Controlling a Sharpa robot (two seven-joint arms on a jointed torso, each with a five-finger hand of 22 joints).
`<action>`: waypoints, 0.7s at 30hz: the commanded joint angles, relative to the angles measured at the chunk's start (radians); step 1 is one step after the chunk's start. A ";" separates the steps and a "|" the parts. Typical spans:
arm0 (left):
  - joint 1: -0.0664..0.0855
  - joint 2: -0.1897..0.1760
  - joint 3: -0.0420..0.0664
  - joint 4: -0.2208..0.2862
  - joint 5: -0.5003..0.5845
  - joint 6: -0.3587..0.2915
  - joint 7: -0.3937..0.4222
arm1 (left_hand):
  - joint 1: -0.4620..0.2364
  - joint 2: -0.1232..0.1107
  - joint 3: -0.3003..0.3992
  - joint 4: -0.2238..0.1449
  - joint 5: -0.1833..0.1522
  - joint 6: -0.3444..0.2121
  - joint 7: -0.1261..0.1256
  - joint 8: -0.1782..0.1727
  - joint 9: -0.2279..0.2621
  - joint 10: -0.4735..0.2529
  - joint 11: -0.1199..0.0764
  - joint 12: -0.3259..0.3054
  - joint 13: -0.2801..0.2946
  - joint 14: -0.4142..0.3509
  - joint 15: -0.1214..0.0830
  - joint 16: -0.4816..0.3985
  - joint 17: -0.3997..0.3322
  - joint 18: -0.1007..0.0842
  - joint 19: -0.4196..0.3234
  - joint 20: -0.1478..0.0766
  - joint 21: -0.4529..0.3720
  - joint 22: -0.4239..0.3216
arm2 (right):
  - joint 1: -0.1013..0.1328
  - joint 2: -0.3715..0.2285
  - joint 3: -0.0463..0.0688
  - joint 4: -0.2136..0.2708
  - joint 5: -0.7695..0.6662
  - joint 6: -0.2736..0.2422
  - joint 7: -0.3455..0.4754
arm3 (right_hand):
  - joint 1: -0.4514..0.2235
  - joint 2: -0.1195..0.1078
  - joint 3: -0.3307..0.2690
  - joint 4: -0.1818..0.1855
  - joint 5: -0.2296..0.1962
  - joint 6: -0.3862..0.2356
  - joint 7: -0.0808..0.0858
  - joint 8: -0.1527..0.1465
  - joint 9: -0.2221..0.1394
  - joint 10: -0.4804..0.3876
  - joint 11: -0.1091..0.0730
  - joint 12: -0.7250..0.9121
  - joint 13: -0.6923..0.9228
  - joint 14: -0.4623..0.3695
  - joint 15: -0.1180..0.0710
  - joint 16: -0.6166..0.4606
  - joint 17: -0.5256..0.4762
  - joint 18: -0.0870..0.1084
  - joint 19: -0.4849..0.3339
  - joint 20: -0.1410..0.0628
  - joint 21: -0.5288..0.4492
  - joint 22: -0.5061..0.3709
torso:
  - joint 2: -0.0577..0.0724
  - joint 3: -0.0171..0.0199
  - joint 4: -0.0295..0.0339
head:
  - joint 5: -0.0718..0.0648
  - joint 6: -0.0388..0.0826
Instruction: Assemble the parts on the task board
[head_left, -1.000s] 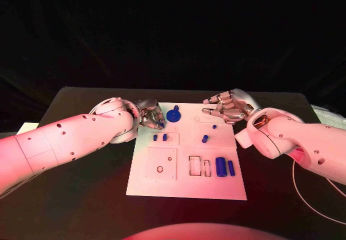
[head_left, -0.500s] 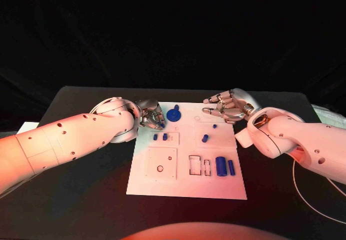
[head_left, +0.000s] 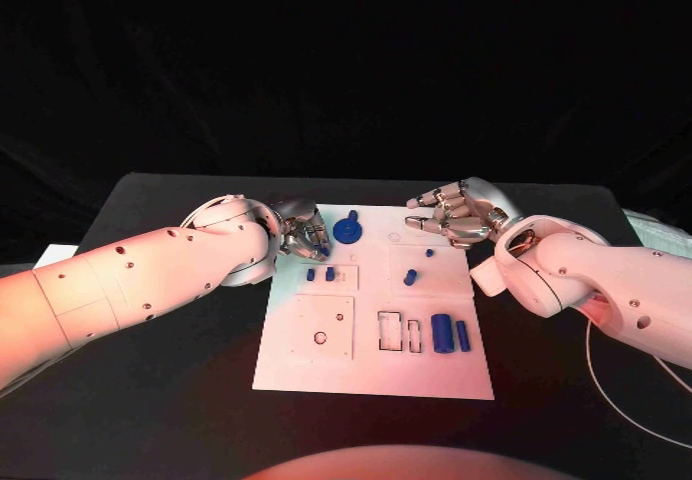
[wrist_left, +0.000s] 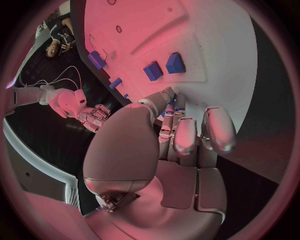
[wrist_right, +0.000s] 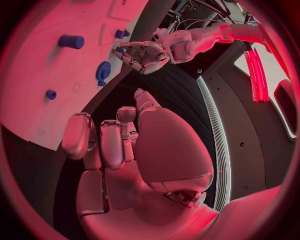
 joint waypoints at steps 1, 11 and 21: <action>-0.001 0.002 -0.001 -0.001 -0.005 0.022 -0.010 | -0.015 -0.011 0.001 -0.003 0.003 -0.035 0.008 -0.023 -0.013 -0.004 0.010 -0.010 -0.002 0.007 0.010 0.006 -0.005 -0.015 0.000 0.008 0.003 0.001 | -0.001 0.000 0.000 0.001 -0.003 0.014 0.005 | -0.006 0.006 0.004 0.003 0.003 0.006 -0.001 0.000 0.000 -0.006 -0.005 0.006 0.000 0.037 -0.004 -0.001 0.000 0.018 -0.004 -0.001 -0.005 0.000 | 0.000 -0.0006 0.0009 | -0.002 -0.003; -0.001 0.000 -0.001 -0.001 -0.017 0.014 -0.005 | -0.026 -0.025 0.005 -0.003 0.011 -0.059 0.019 -0.028 -0.027 -0.012 0.018 -0.022 -0.003 0.004 0.017 0.004 -0.015 -0.013 -0.004 0.015 -0.006 -0.003 | -0.001 -0.001 0.000 0.001 -0.003 0.016 0.004 | -0.006 0.006 0.004 0.003 0.003 0.007 -0.001 0.000 0.000 -0.006 -0.005 0.005 -0.001 0.037 -0.004 -0.003 -0.002 0.018 -0.005 -0.001 -0.006 -0.002 | 0.000 -0.0002 0.0000 | -0.001 -0.003; -0.001 -0.008 -0.001 0.001 -0.017 0.003 -0.001 | -0.028 -0.032 0.014 -0.006 0.018 -0.081 0.024 -0.028 -0.040 -0.023 0.024 -0.035 -0.004 0.001 0.023 0.005 -0.018 -0.011 -0.010 0.020 -0.016 -0.009 | -0.001 -0.002 0.000 -0.004 -0.004 0.017 0.001 | -0.007 0.005 0.003 0.003 0.003 0.007 -0.001 0.000 0.000 -0.009 -0.005 0.001 -0.005 0.036 -0.004 -0.006 -0.006 0.019 -0.008 -0.001 -0.009 -0.006 | 0.000 -0.0015 0.0004 | -0.005 -0.001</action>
